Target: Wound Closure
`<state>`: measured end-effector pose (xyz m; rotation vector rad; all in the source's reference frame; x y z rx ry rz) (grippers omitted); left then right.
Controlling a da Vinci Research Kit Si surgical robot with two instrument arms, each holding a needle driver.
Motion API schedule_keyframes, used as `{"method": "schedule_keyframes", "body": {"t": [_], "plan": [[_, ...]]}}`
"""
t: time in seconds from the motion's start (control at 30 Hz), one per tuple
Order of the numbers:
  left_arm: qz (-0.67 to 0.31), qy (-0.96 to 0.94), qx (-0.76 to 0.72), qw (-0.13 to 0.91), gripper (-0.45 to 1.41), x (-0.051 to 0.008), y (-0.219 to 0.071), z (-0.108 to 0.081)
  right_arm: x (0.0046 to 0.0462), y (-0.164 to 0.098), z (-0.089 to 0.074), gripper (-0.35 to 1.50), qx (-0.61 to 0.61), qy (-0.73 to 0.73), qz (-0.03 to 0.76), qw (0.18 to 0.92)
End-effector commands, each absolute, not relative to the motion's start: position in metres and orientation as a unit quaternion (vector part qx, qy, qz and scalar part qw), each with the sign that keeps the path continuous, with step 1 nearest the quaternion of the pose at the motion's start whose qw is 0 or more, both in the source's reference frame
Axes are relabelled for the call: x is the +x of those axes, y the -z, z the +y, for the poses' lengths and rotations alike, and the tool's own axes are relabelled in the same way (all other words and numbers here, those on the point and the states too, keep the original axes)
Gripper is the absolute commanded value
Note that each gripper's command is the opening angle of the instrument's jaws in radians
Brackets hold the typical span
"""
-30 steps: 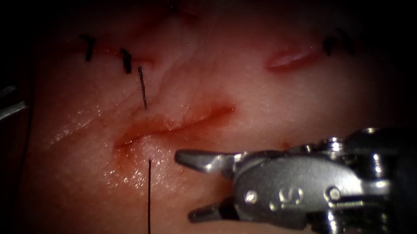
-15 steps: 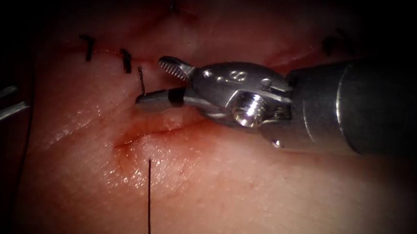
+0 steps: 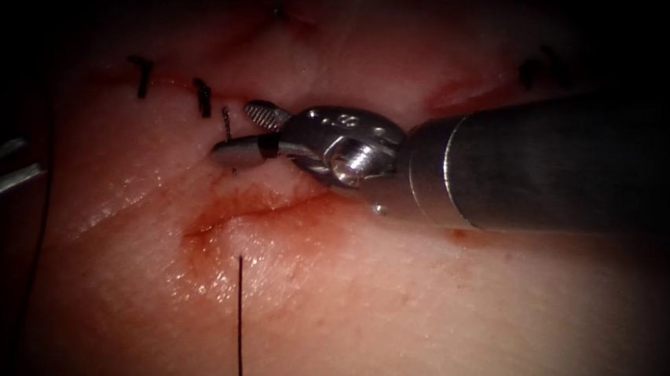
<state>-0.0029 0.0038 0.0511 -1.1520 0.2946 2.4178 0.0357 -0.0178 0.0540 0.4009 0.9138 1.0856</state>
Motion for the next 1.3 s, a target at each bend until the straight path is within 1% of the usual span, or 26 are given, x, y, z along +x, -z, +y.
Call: {"method": "schedule_keyframes", "body": {"t": [0.03, 0.1, 0.17, 0.3, 0.33, 0.37, 0.4, 0.6, 0.8, 1.3], "plan": [[0.107, -0.875, -0.417, 0.221, -0.45, -0.0034, -0.0517, 0.0041, 0.0371, -0.0548, -0.0178, 0.79, 0.186, -0.495, 0.418, 0.739], [0.107, -0.875, -0.417, 0.221, -0.45, -0.0034, -0.0517, 0.0041, 0.0373, -0.0550, -0.0179, 0.78, 0.190, -0.498, 0.417, 0.737], [0.107, -0.875, -0.417, 0.221, -0.45, -0.0034, -0.0517, 0.0041, 0.0376, -0.0553, -0.0181, 0.71, 0.192, -0.501, 0.412, 0.736], [0.107, -0.875, -0.417, 0.222, -0.45, -0.0034, -0.0517, 0.0041, 0.0386, -0.0558, -0.0185, 0.51, 0.209, -0.521, 0.399, 0.725], [0.107, -0.875, -0.417, 0.222, -0.45, -0.0034, -0.0517, 0.0041, 0.0388, -0.0559, -0.0185, 0.34, 0.215, -0.529, 0.398, 0.718], [0.107, -0.875, -0.417, 0.221, -0.45, -0.0034, -0.0517, 0.0041, 0.0389, -0.0559, -0.0185, 0.07, 0.220, -0.537, 0.396, 0.712], [0.107, -0.875, -0.417, 0.221, -0.45, -0.0034, -0.0517, 0.0041, 0.0390, -0.0560, -0.0186, -0.35, 0.225, -0.544, 0.395, 0.706], [0.107, -0.875, -0.417, 0.221, -0.45, -0.0034, -0.0517, 0.0041, 0.0389, -0.0555, -0.0183, -0.35, 0.238, -0.559, 0.390, 0.692], [0.107, -0.875, -0.417, 0.222, -0.45, -0.0033, -0.0517, 0.0041, 0.0389, -0.0542, -0.0178, -0.35, 0.234, -0.560, 0.433, 0.667], [0.107, -0.875, -0.416, 0.222, -0.45, -0.0033, -0.0517, 0.0041, 0.0384, -0.0517, -0.0167, -0.35, 0.224, -0.545, 0.445, 0.675]]}}
